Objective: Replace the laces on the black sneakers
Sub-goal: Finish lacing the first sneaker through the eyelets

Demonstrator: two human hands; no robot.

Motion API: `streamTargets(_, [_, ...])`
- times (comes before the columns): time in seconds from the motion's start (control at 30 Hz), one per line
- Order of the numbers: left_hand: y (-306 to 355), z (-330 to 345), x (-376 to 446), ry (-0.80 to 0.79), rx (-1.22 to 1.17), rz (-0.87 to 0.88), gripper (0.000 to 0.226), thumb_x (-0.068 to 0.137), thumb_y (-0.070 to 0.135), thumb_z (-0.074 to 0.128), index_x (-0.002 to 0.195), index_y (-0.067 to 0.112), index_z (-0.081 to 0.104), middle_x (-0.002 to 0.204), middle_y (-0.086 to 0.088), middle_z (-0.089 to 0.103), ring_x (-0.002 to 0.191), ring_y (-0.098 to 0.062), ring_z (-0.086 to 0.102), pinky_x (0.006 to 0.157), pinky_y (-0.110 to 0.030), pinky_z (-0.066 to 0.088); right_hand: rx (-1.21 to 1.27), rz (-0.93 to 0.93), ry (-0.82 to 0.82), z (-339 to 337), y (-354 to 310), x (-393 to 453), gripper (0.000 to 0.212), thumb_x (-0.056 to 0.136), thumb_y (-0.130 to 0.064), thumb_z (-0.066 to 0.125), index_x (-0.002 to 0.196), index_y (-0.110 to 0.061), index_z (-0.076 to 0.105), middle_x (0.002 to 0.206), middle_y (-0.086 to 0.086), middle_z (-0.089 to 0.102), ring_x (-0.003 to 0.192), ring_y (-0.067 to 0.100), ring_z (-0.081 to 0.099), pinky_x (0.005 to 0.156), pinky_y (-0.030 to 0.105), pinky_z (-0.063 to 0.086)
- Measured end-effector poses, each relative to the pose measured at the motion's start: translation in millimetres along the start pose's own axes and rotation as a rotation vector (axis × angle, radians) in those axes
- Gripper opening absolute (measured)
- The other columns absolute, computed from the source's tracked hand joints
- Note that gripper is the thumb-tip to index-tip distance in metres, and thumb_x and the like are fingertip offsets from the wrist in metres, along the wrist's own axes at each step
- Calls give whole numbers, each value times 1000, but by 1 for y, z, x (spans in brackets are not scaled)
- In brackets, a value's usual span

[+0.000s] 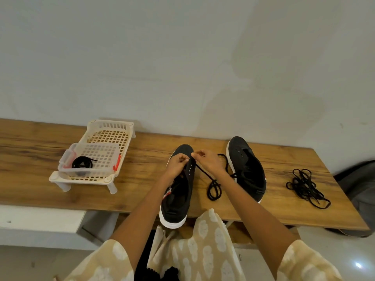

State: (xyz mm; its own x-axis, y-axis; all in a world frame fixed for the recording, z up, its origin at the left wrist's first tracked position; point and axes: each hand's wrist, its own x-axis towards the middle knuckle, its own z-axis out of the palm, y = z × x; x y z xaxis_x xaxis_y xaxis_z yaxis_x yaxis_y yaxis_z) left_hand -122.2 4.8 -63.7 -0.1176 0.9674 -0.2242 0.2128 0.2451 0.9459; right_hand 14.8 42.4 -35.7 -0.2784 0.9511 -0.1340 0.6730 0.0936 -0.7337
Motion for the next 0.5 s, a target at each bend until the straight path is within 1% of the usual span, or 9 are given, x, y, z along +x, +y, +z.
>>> streamTargets(0.03, [0,0,0,19,-74,-19,16,97,12,48,87,20,57,77,-1,60,67,-14,57,50,-22,45,-56,-40,-82,-4,-7,3,32,93,-36,56,112,-12,67,103,-2,67,96,13,60,79,26,43])
streamTargets(0.07, [2,0,0,34,-143,-37,14,98,13,47,89,19,56,77,-1,59,64,-14,55,49,-22,44,-132,-85,-159,-6,-14,6,33,93,-35,56,113,-12,68,107,2,68,99,17,61,79,28,43])
streamTargets(0.1, [3,-1,0,47,-195,-49,13,99,14,46,90,18,54,76,-1,57,61,-12,53,47,-20,43,-204,-124,-206,-7,-19,9,30,92,-33,57,112,-13,69,107,4,69,99,19,62,78,28,43])
streamTargets(0.13, [3,-1,-1,59,-231,-54,13,99,14,45,90,19,54,75,-1,56,59,-11,51,45,-18,42,-257,-138,-216,-8,-24,12,28,92,-30,59,111,-13,70,107,5,70,98,19,62,77,28,42])
streamTargets(0.2, [2,0,0,91,-269,-47,13,99,14,45,92,18,54,73,-1,54,56,-9,47,43,-15,39,-310,-133,-202,-10,-31,17,25,89,-29,63,105,-13,73,104,5,71,94,18,63,74,27,43])
streamTargets(0.3, [0,1,2,136,-305,-31,12,99,13,46,94,18,56,70,0,52,54,-8,44,40,-15,37,-393,-117,-218,-15,-40,24,25,86,-31,67,97,-11,75,94,5,72,82,18,62,68,28,42])
streamTargets(0.4, [-1,-3,1,59,-245,-19,17,99,12,46,112,14,57,81,-1,59,56,-10,50,44,-18,45,-499,-144,-184,-19,-49,28,23,87,-29,65,98,-11,74,93,4,72,81,15,61,68,26,41])
streamTargets(0.43, [-2,-4,0,14,-201,-18,21,99,11,46,117,15,57,87,0,60,56,-10,52,46,-19,47,-463,-152,-156,-20,-53,29,22,88,-28,65,98,-10,74,91,4,72,80,16,61,68,26,42])
streamTargets(0.5, [-3,-4,-1,-43,-158,-6,26,98,11,47,121,18,56,91,2,62,56,-10,54,48,-19,48,-298,-165,-51,-21,-72,33,21,89,-24,64,93,-6,73,87,7,72,72,16,62,70,28,49])
